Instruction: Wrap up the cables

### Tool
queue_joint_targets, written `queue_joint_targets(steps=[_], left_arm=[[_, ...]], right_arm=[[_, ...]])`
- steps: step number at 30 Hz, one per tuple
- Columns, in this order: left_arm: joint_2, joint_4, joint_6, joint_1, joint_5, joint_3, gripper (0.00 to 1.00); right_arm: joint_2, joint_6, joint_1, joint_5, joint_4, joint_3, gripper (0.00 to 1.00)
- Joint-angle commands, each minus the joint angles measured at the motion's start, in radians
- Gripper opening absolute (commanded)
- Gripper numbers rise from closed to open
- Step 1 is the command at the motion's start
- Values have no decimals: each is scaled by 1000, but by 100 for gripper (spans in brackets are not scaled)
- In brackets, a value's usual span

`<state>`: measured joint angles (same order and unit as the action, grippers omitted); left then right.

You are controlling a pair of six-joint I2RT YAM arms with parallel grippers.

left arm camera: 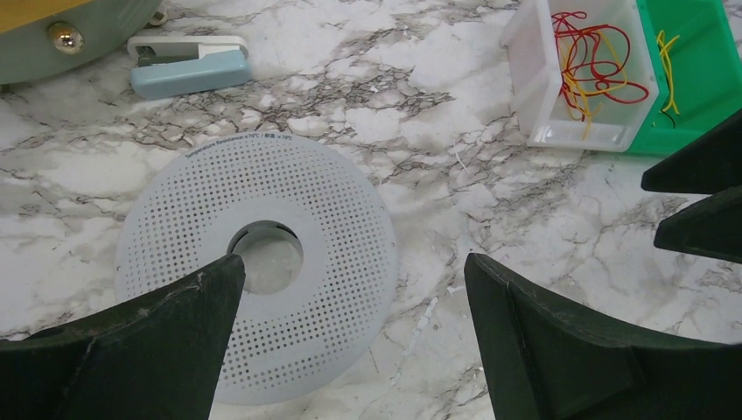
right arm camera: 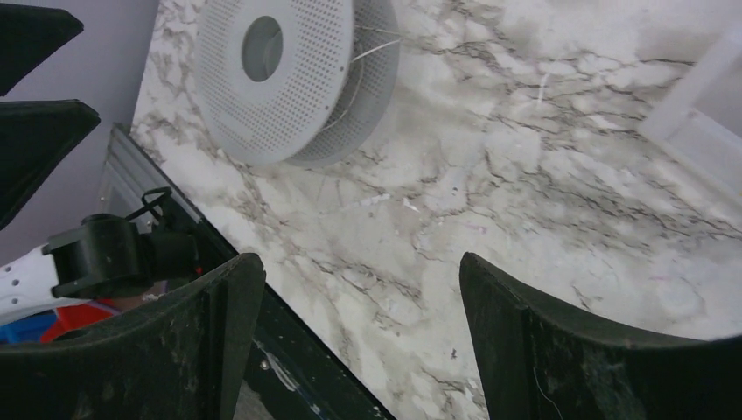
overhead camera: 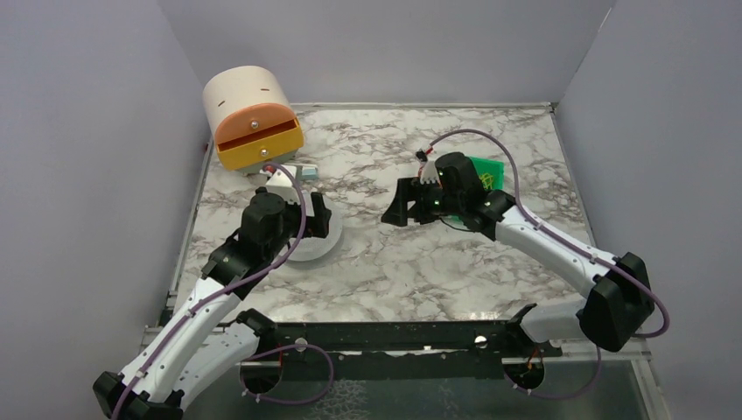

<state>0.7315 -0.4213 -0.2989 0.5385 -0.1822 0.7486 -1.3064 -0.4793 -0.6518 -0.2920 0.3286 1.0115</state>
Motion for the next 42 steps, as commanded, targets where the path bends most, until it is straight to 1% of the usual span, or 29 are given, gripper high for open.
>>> queue_joint_targets(steps=[1,10,14,22,27,34,42], left_arm=[[-7,0,-9,-14,28,19,99],[-51,0,-17,-35,4,15,98],[-72,0,-17,-39,-12,17,98],[-85,0,-19,-44,-13,14,98],[-86,0,-19,-49,-11,14,98],[-83,0,-19,-55,-2,14,98],[-80,1,-20,-64,8,15,98]], right_arm=[[-79,-104,-55,-72,-137,49,86],[-320,-269,-80,-90,-265,148,85],[-445,-308,-80,-142,-317,206,83],[-632,-356,-80,-181,-349,324,80],[-702,-395,-81,-230,-399,343,75],[-740,-441,-98,-254,-472,316,69],[-782,-481,-128,-275,-515,326,61]])
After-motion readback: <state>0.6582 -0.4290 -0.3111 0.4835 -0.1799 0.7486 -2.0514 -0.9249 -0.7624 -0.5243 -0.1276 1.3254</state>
